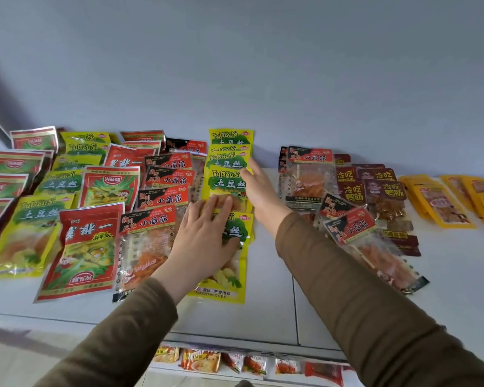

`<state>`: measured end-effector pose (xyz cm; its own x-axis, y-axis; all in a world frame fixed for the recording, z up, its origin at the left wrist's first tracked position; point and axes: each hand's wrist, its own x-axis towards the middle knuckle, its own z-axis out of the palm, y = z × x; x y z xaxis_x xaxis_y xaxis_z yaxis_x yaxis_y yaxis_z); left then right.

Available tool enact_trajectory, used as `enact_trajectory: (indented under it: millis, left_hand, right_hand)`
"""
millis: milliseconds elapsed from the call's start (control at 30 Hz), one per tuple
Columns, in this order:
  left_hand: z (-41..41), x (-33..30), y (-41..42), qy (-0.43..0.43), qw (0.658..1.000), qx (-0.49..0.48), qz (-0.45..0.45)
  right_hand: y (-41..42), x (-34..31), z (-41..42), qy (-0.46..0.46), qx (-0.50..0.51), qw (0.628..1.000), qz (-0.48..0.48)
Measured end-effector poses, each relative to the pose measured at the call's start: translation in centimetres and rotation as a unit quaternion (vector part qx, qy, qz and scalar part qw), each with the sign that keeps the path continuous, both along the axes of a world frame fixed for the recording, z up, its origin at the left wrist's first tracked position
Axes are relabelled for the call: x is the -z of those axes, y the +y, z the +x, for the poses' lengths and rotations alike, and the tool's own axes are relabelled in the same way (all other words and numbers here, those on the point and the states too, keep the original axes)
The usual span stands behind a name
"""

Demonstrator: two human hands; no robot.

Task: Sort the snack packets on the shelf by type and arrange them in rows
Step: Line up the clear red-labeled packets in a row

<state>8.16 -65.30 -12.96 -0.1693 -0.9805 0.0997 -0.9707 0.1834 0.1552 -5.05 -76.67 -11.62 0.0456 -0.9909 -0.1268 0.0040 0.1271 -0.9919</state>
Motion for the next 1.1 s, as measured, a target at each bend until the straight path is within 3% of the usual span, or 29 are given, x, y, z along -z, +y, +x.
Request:
enact_trajectory:
  millis: [167,333,533,733,900,1100]
  left_hand:
    - [0.5,-0.2,-1.2,0.038,0.999,-0.013,-0.025]
    - [0.6,0.1,-2.9,-0.012,0.999,-0.011,-0.045]
    - [0.3,-0.5,-3.7,-0.034,0.995,-0.027,-0.086]
    - [-0.1,-2.0,-1.5,0.062,0.978,-0.034,-0.196]
    - [-0.9,-0.5,1.3,-0.034,0.998,-0.012,-0.048]
    - [-0.5,0.7,1.6,-0.057,0.998,-0.019,-0.023]
  right_hand:
    - [-0.3,0.5,-0.1,-0.018,0.052,0.998,-0.003]
    - [0.2,0.4,0.3,-0.027,0.115,0.993,0.001]
    - [0.7,0.3,-0.1,-0.035,0.112,0.992,0.034]
    - [0.6,0.1,-0.5,-0.043,0.095,0.994,0.045]
    - [0.2,-0.1,-0.2,0.013,0.105,0.994,0.033]
    - [0.7,0.6,0.3,0.044,0.082,0.996,-0.010]
